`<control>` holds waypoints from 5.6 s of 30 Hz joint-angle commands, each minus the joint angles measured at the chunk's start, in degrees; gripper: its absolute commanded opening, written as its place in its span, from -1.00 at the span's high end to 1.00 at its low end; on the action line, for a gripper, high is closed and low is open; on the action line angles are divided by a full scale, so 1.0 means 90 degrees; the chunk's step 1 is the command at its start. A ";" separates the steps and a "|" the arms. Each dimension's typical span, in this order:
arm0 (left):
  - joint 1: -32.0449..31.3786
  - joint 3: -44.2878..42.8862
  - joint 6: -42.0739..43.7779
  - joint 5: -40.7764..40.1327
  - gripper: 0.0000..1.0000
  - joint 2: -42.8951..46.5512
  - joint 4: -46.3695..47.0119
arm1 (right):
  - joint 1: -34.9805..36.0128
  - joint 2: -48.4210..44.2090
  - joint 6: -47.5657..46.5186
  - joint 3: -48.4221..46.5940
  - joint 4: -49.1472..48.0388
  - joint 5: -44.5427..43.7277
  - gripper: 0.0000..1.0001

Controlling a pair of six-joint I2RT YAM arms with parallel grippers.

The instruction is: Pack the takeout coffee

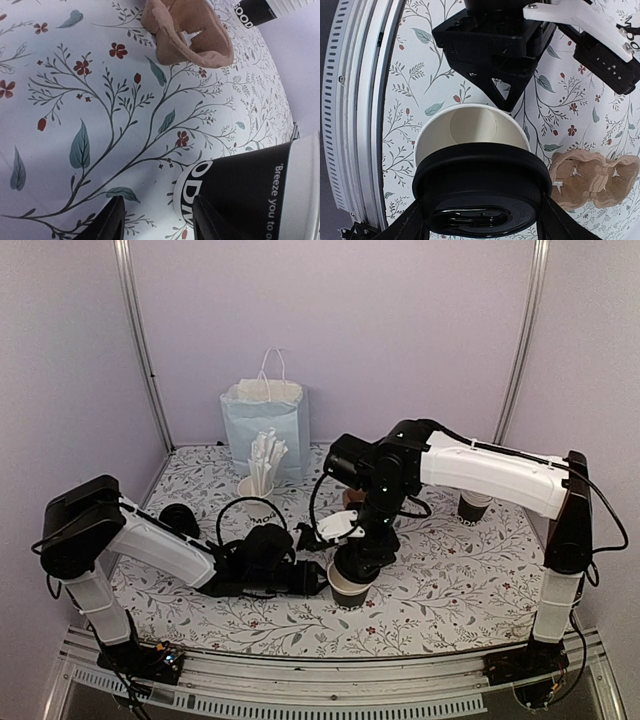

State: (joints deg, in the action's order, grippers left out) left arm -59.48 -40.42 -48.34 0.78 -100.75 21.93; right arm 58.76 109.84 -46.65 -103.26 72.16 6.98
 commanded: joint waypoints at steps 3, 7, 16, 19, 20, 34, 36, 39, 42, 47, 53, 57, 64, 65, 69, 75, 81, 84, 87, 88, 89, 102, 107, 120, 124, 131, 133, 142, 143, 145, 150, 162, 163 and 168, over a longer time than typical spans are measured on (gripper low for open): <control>-0.0076 0.0323 -0.0042 -0.0188 0.02 0.0374 0.0022 | 0.0268 0.0429 -0.0018 -0.0691 0.0587 -0.0285 -0.24; -0.0064 0.0426 -0.0124 0.0074 0.01 0.0453 0.0231 | 0.0325 0.0632 0.0016 -0.0861 0.0683 -0.0430 -0.25; -0.0035 0.0603 -0.0235 0.0116 0.01 0.0482 0.0437 | 0.0382 0.0739 0.0092 -0.0740 0.0698 -0.0636 -0.29; -0.0035 0.0639 -0.0237 0.0104 0.01 0.0482 0.0467 | 0.0402 0.0736 0.0103 -0.0707 0.0693 -0.0690 -0.34; -0.0037 0.0648 -0.0242 0.0102 0.02 0.0477 0.0480 | 0.0416 0.0735 0.0105 -0.0702 0.0693 -0.0697 -0.36; -0.0025 0.0826 -0.0305 0.0096 0.01 0.0492 0.0640 | 0.0531 0.0729 0.0096 -0.0743 0.0693 -0.0738 -0.67; -0.0021 0.0846 -0.0312 0.0078 0.01 0.0518 0.0642 | 0.0540 0.0725 0.0087 -0.0743 0.0693 -0.0737 -0.68; -0.0015 0.0864 -0.0321 0.0055 0.01 0.0530 0.0641 | 0.0549 0.0725 0.0087 -0.0758 0.0694 -0.0682 -0.68; -0.0019 0.0868 -0.0338 0.0055 0.01 0.0523 0.0658 | 0.0561 0.0708 0.0096 -0.0772 0.0693 -0.0669 -0.69; -0.0014 0.0864 -0.0358 0.0098 0.01 0.0511 0.0704 | 0.0561 0.0631 0.0096 -0.0753 0.0693 -0.0655 -0.76; -0.0018 0.0793 -0.0359 0.0172 0.01 0.0386 0.0803 | 0.0561 0.0653 0.0151 -0.0724 0.0686 -0.0668 -0.74; -0.0022 0.0728 -0.0365 0.0242 0.00 0.0303 0.0852 | 0.0561 0.0685 0.0173 -0.0714 0.0684 -0.0626 -0.64; -0.0028 0.0703 -0.0382 0.0291 0.00 0.0231 0.0913 | 0.0561 0.0715 0.0201 -0.0719 0.0666 -0.0615 -0.45; -0.0024 0.0692 -0.0383 0.0302 0.01 0.0216 0.0930 | 0.0561 0.0715 0.0198 -0.0728 0.0669 -0.0610 -0.42; -0.0027 0.0630 -0.0383 0.0401 0.00 0.0094 0.0987 | 0.0566 0.0710 0.0189 -0.0913 0.0630 -0.0593 -0.37; -0.0038 0.0521 -0.0397 0.0518 0.01 -0.0083 0.1086 | 0.0561 0.0795 0.0164 -0.1065 0.0653 -0.0521 -0.36; -0.0034 0.0488 -0.0394 0.0542 0.01 -0.0109 0.1089 | 0.0569 0.0890 0.0147 -0.1065 0.0686 -0.0408 -0.36; -0.0038 0.0489 -0.0392 0.0550 0.01 -0.0113 0.1079 | 0.0580 0.0918 0.0137 -0.1068 0.0683 -0.0395 -0.36; -0.0037 0.0488 -0.0385 0.0559 0.01 -0.0123 0.1069 | 0.0589 0.0939 0.0137 -0.1075 0.0683 -0.0405 -0.37; -0.0037 0.0483 -0.0382 0.0563 0.01 -0.0124 0.1068 | 0.0590 0.0954 0.0135 -0.1075 0.0686 -0.0405 -0.37; -0.0033 0.0482 -0.0381 0.0559 0.01 -0.0132 0.1070 | 0.0595 0.0964 0.0135 -0.1075 0.0685 -0.0396 -0.37; -0.0031 0.0485 -0.0393 0.0536 0.01 -0.0083 0.0980 | 0.0619 0.0768 0.0116 -0.1181 0.0684 -0.0600 -0.38; -0.0022 0.0514 -0.0382 0.0448 0.01 0.0038 0.0851 | 0.0619 0.0665 0.0097 -0.1270 0.0584 -0.0739 -0.40; -0.0059 0.0787 -0.0254 0.0072 -0.02 0.0968 0.0437 | -0.0257 0.0044 0.0013 -0.1628 0.0115 -0.0239 -0.49; -0.0083 0.0711 0.0091 -0.0067 -0.10 0.1553 0.0160 | -0.1223 -0.0272 0.0380 -0.1533 -0.0395 0.1136 -0.51; -0.0056 0.0131 0.0287 -0.0584 -0.17 0.1921 -0.0689 | -0.2358 -0.0922 0.1542 0.0315 -0.2082 0.2576 -0.39; -0.0016 -0.0077 0.0208 -0.0548 -0.18 0.1796 -0.0856 | -0.2561 -0.0937 0.1939 0.0698 -0.2319 0.2976 -0.32; 0.0102 -0.0428 -0.0086 -0.0311 -0.17 0.1164 -0.0641 | -0.2675 -0.0844 0.2567 0.2058 -0.2953 0.3984 -0.26; 0.0132 -0.0430 -0.0126 -0.0311 -0.16 0.1098 -0.0623 | -0.2681 -0.0815 0.2611 0.2144 -0.2996 0.4026 -0.25; 0.0196 -0.0421 -0.0189 -0.0270 -0.16 0.0949 -0.0586 | -0.2672 -0.0699 0.2625 0.2220 -0.3044 0.4137 -0.24; 0.0287 -0.0383 -0.0249 -0.0137 -0.10 0.0546 -0.0405 | -0.2681 -0.0265 0.2672 0.2221 -0.3088 0.4628 -0.07; 0.0457 -0.0086 -0.0440 0.0393 0.02 0.0130 0.0191 | -0.2890 0.0401 0.2870 0.2220 -0.3145 0.5526 0.43; 0.0486 -0.0058 -0.0457 0.0435 0.02 0.0101 0.0273 | -0.2930 0.0454 0.2901 0.2225 -0.3129 0.5628 0.48; 0.0602 -0.0040 -0.0481 0.0619 0.02 -0.0066 0.0503 | -0.3004 0.0778 0.3007 0.2352 -0.3166 0.5631 0.67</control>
State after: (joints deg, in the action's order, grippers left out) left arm -55.18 -42.70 -52.53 4.43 -97.12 30.41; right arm 31.03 113.14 -20.45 -83.90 44.42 56.34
